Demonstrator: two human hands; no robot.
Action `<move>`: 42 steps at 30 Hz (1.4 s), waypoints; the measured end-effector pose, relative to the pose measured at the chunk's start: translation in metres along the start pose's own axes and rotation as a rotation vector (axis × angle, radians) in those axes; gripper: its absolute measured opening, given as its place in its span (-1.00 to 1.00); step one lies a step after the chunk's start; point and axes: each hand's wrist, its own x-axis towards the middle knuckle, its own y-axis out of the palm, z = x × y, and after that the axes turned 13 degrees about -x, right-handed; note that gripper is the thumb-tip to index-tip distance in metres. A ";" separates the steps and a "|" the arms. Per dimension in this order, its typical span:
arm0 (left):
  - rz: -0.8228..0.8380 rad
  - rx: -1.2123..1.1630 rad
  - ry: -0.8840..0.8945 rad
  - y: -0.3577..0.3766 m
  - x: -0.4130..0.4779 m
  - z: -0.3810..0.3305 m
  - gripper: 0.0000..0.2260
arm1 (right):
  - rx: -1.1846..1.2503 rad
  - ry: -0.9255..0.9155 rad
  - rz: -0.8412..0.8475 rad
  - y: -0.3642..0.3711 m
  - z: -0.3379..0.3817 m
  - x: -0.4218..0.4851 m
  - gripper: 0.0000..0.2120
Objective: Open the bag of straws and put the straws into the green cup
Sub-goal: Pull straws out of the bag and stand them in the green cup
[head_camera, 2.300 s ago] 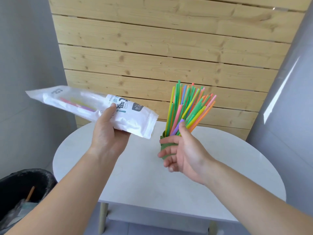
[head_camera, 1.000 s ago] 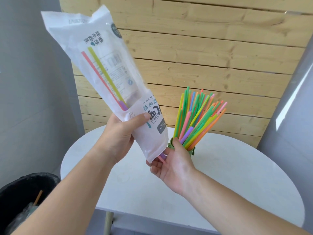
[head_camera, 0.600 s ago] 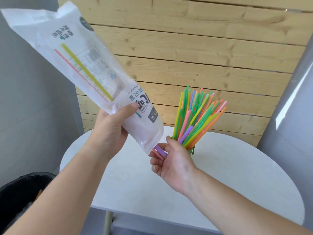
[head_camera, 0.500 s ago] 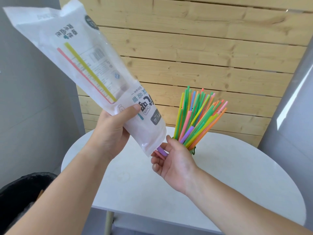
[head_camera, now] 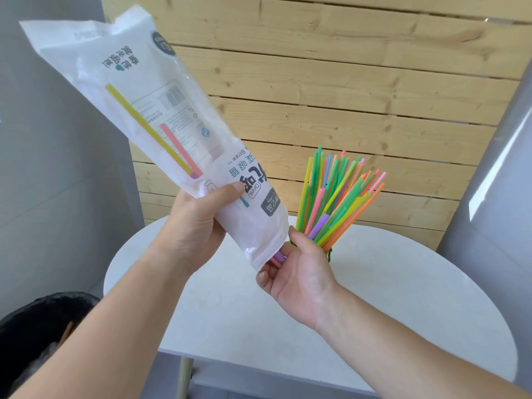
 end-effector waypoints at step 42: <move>-0.002 0.076 -0.176 -0.007 0.000 0.029 -0.61 | -0.104 0.029 0.000 -0.001 -0.009 0.003 -0.35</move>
